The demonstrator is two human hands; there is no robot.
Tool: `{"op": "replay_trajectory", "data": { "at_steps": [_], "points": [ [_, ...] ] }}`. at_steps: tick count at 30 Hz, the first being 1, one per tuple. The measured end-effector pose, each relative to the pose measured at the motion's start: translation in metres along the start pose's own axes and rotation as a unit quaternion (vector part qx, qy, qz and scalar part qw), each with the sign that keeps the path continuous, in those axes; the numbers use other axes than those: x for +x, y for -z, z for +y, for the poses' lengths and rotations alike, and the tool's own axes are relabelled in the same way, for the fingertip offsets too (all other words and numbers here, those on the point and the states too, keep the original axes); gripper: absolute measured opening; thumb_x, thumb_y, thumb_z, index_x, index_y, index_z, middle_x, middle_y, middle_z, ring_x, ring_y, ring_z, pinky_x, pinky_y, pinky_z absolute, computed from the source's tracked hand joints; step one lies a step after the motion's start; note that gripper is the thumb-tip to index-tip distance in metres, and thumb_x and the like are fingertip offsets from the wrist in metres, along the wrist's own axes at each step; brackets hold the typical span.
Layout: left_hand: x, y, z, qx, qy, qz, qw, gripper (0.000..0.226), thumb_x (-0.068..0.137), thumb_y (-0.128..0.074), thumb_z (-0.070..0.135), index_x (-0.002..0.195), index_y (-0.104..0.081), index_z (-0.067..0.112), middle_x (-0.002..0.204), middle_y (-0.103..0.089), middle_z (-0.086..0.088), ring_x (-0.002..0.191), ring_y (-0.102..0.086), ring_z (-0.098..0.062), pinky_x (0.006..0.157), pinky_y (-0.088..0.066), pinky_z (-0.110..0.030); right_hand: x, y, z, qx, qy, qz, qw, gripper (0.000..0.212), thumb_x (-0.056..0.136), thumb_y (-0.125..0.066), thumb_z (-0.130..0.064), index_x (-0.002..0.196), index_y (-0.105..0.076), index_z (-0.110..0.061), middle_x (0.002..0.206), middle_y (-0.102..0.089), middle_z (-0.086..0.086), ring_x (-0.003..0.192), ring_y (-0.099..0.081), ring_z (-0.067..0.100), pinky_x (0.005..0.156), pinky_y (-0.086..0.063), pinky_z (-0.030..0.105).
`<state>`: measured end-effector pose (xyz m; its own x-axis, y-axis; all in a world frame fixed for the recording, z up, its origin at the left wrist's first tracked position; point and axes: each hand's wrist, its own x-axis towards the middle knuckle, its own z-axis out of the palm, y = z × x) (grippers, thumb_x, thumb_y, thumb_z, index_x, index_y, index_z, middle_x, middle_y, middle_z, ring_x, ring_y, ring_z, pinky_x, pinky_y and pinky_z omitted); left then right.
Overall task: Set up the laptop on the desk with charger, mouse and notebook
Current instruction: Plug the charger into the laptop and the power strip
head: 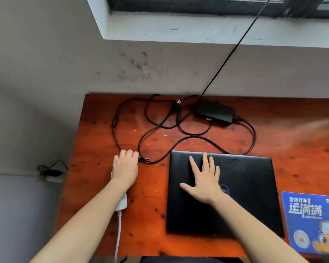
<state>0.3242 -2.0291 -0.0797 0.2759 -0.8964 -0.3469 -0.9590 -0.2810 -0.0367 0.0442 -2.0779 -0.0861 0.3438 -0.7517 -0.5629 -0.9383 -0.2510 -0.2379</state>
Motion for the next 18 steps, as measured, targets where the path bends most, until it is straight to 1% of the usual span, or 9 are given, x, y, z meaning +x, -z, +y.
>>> {"op": "replay_trajectory", "data": {
  "at_steps": [2,4,6,7,8,10,12,15,18],
  "points": [
    [0.000,0.001,-0.003,0.015,0.005,0.009,1.000,0.023,0.088,-0.057,0.012,0.109,-0.060,0.021,0.108,-0.063,0.000,0.104,-0.052,-0.025,0.084,-0.038,-0.039,0.002,0.003,0.002,-0.014,-0.001,-0.017,1.000,0.107,0.083,-0.051,-0.076,0.161,0.011,-0.038,0.162,0.037,0.014,0.152,0.028,0.039,0.122,0.010,0.060],
    [-0.002,0.006,-0.005,0.024,0.030,0.027,0.999,0.026,0.083,-0.062,0.009,0.106,-0.062,0.020,0.103,-0.063,-0.001,0.101,-0.054,-0.026,0.088,-0.038,-0.043,0.004,0.009,0.003,-0.025,0.000,-0.032,0.999,0.108,0.082,-0.053,-0.075,0.161,0.012,-0.038,0.162,0.036,0.015,0.152,0.027,0.040,0.122,0.008,0.061],
    [-0.009,0.014,-0.008,0.013,0.065,0.055,0.996,0.029,0.079,-0.066,0.009,0.106,-0.064,0.019,0.100,-0.063,-0.004,0.099,-0.054,-0.028,0.090,-0.038,-0.046,0.004,0.013,0.003,-0.031,0.002,-0.043,0.999,0.109,0.083,-0.054,-0.075,0.161,0.012,-0.038,0.163,0.035,0.016,0.152,0.026,0.040,0.122,0.006,0.061],
    [-0.011,0.018,-0.009,0.003,0.083,0.072,0.994,0.031,0.079,-0.068,0.009,0.109,-0.064,0.018,0.101,-0.063,-0.006,0.099,-0.054,-0.029,0.090,-0.039,-0.047,0.004,0.015,0.002,-0.031,0.002,-0.047,0.998,0.108,0.083,-0.054,-0.074,0.161,0.012,-0.038,0.163,0.034,0.016,0.152,0.026,0.040,0.122,0.006,0.061],
    [-0.013,0.022,-0.011,-0.015,0.098,0.095,0.991,0.034,0.081,-0.069,0.009,0.113,-0.065,0.018,0.101,-0.063,-0.007,0.098,-0.054,-0.030,0.087,-0.039,-0.046,0.005,0.016,0.002,-0.032,0.004,-0.050,0.998,0.108,0.083,-0.054,-0.074,0.161,0.011,-0.038,0.163,0.034,0.016,0.152,0.025,0.040,0.122,0.005,0.061],
    [-0.018,0.033,-0.009,-0.073,0.117,0.149,0.979,0.031,0.087,-0.066,0.008,0.116,-0.067,0.019,0.100,-0.063,-0.007,0.094,-0.053,-0.030,0.079,-0.039,-0.043,0.002,0.018,0.004,-0.039,0.010,-0.051,0.998,0.108,0.084,-0.054,-0.073,0.161,0.011,-0.037,0.163,0.034,0.017,0.153,0.025,0.040,0.123,0.004,0.060],
    [-0.021,0.041,-0.003,-0.147,0.110,0.181,0.966,0.027,0.093,-0.061,0.010,0.117,-0.069,0.019,0.101,-0.063,-0.006,0.092,-0.053,-0.028,0.076,-0.041,-0.041,0.000,0.017,0.006,-0.049,0.016,-0.047,0.998,0.106,0.085,-0.054,-0.073,0.161,0.011,-0.037,0.163,0.034,0.017,0.153,0.024,0.040,0.123,0.003,0.059],
    [-0.025,0.044,0.014,-0.203,0.062,0.172,0.962,0.026,0.095,-0.057,0.011,0.118,-0.068,0.018,0.107,-0.064,-0.003,0.097,-0.054,-0.026,0.078,-0.047,-0.040,-0.002,0.017,0.012,-0.059,0.029,-0.036,0.997,0.103,0.086,-0.052,-0.073,0.162,0.009,-0.038,0.164,0.032,0.015,0.154,0.022,0.038,0.125,0.001,0.058],
    [-0.025,0.033,0.033,-0.237,0.034,0.132,0.962,0.028,0.097,-0.052,0.012,0.121,-0.065,0.017,0.113,-0.067,-0.001,0.102,-0.059,-0.023,0.083,-0.050,-0.038,-0.002,0.017,0.018,-0.065,0.039,-0.032,0.997,0.101,0.087,-0.051,-0.074,0.161,0.008,-0.040,0.165,0.031,0.014,0.155,0.021,0.036,0.125,0.000,0.056]
  ]
}}
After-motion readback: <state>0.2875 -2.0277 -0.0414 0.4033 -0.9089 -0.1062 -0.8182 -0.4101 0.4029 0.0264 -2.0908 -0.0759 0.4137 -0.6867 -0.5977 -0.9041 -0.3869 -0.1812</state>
